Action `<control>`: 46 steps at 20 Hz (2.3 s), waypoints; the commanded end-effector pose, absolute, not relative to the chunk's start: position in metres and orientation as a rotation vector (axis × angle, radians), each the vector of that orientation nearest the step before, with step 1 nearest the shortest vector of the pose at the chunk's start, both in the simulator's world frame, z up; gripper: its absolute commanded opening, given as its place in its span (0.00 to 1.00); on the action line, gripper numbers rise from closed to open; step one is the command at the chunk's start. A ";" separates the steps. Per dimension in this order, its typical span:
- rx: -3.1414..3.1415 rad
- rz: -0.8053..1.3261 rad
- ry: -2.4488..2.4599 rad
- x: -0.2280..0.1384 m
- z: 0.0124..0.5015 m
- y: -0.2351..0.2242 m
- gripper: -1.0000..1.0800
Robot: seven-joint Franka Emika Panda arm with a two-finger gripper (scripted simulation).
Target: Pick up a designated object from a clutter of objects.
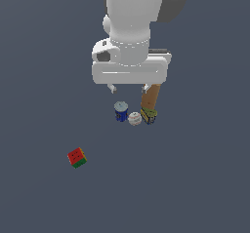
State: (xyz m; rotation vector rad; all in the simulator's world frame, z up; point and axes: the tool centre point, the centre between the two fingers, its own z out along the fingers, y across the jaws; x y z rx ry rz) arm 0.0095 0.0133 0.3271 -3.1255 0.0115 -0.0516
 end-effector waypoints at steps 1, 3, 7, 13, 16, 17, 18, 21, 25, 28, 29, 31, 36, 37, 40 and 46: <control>-3.125 -0.049 0.036 0.008 0.321 0.012 0.96; -3.125 -0.047 0.067 0.006 0.313 0.011 0.96; -3.124 -0.042 0.153 -0.001 0.291 0.007 0.96; -3.111 -0.031 0.343 -0.021 0.244 -0.001 0.96; -3.098 -0.024 0.463 -0.037 0.217 -0.006 0.96; -3.092 -0.022 0.504 -0.043 0.207 -0.007 0.96; -3.086 -0.020 0.544 -0.049 0.199 -0.009 0.96; -3.068 -0.014 0.652 -0.067 0.175 -0.013 0.96; -3.043 -0.008 0.767 -0.087 0.152 -0.016 0.96; -3.028 -0.004 0.831 -0.099 0.139 -0.018 0.96; -3.023 -0.003 0.849 -0.103 0.136 -0.018 0.96; -3.016 -0.002 0.877 -0.109 0.131 -0.019 0.96; -3.006 0.000 0.912 -0.116 0.124 -0.020 0.96; -3.006 0.000 0.913 -0.116 0.124 -0.020 0.96; -3.008 0.001 0.907 -0.115 0.124 -0.020 0.96; -3.007 0.001 0.909 -0.116 0.110 -0.020 0.96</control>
